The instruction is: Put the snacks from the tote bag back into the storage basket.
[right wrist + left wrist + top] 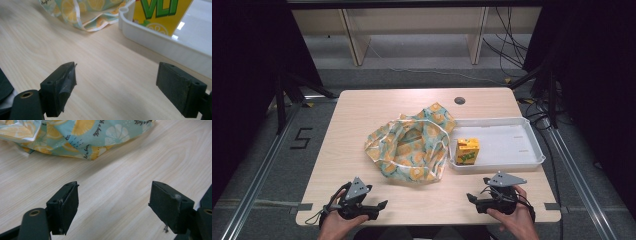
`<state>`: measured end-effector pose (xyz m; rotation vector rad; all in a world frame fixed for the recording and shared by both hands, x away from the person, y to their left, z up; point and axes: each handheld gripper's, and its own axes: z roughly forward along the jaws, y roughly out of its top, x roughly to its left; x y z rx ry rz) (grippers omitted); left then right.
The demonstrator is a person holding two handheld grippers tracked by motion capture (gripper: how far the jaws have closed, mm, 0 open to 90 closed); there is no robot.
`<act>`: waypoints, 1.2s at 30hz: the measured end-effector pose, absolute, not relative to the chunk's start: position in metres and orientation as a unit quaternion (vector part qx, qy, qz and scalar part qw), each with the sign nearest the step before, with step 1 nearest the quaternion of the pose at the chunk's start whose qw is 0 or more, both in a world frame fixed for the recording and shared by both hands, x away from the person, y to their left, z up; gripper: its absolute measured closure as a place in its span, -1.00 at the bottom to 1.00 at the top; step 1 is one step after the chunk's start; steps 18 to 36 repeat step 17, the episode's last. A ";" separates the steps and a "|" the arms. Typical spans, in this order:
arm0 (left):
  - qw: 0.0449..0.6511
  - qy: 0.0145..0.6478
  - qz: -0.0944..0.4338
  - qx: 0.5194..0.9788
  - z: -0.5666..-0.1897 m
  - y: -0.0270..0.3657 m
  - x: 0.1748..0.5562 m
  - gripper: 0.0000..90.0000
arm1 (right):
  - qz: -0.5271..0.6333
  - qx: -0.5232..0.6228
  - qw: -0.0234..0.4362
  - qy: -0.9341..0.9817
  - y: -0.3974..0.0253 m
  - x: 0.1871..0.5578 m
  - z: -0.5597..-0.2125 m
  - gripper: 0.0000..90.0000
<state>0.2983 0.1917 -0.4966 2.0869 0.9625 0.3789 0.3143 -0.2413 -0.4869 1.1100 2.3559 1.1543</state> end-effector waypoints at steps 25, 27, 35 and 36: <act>0.395 0.380 0.150 0.823 -0.499 0.192 0.299 -0.50 | 0.367 0.386 0.152 0.832 -0.241 0.312 -0.496 -0.62; 0.395 0.380 0.150 0.823 -0.499 0.192 0.299 -0.50 | 0.367 0.386 0.152 0.832 -0.241 0.312 -0.496 -0.62; 0.395 0.380 0.150 0.823 -0.499 0.192 0.299 -0.50 | 0.367 0.386 0.152 0.832 -0.241 0.312 -0.496 -0.62; 0.395 0.380 0.150 0.823 -0.499 0.192 0.299 -0.50 | 0.367 0.386 0.152 0.832 -0.241 0.312 -0.496 -0.62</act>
